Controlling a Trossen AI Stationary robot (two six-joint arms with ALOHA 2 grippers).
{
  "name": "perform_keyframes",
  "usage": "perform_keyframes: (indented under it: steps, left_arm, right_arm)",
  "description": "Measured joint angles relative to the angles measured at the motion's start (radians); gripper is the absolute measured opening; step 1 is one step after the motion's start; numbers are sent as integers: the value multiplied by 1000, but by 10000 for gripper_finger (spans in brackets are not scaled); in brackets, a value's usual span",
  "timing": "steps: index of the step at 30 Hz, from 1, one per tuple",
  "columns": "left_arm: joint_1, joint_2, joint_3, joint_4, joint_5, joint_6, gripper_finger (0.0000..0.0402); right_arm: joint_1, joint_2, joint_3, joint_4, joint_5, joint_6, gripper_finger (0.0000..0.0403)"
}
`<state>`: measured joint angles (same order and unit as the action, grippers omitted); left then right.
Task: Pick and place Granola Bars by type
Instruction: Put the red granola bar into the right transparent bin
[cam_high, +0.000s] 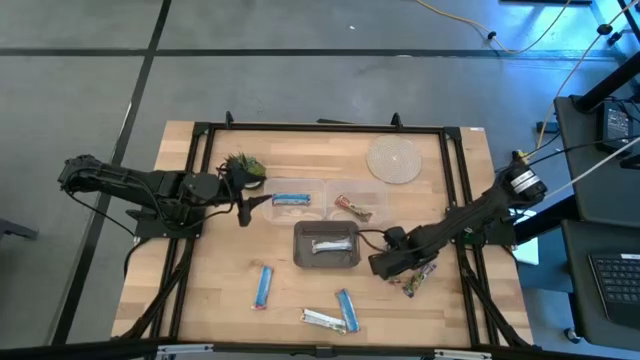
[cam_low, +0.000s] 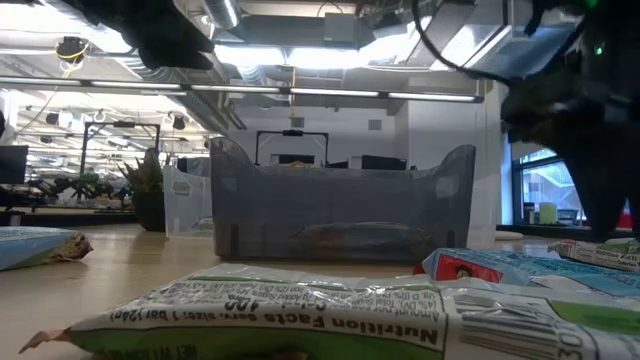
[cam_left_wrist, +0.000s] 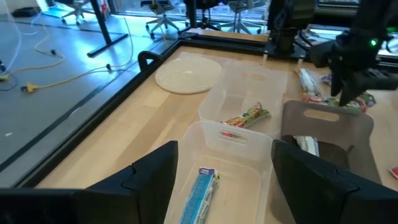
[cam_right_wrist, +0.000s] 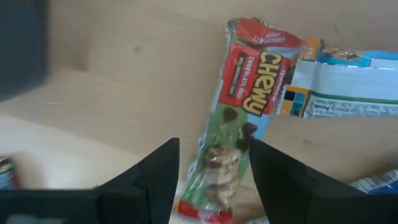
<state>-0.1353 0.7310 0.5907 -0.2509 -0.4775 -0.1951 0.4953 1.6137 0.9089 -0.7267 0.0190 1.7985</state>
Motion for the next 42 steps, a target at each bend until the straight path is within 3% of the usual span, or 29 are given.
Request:
perform_keyframes:
  steps: [10,17,30,35,42]
  left_arm:
    - [0,0,0,0,-26,0,251]
    - [0,0,0,0,-27,0,251]
    - [0,0,0,0,-28,0,251]
    - [0,0,0,0,-27,0,251]
    - [0,0,0,-1,-27,13,251]
  right_arm:
    - [-2,119,6,0,-63,5,196]
    - [-2,134,6,-4,-66,6,192]
    - [-2,137,19,-20,-73,-42,116]
    - [-1,109,48,-73,-76,-101,110]
    - [-1,-39,60,-76,-66,-184,110]
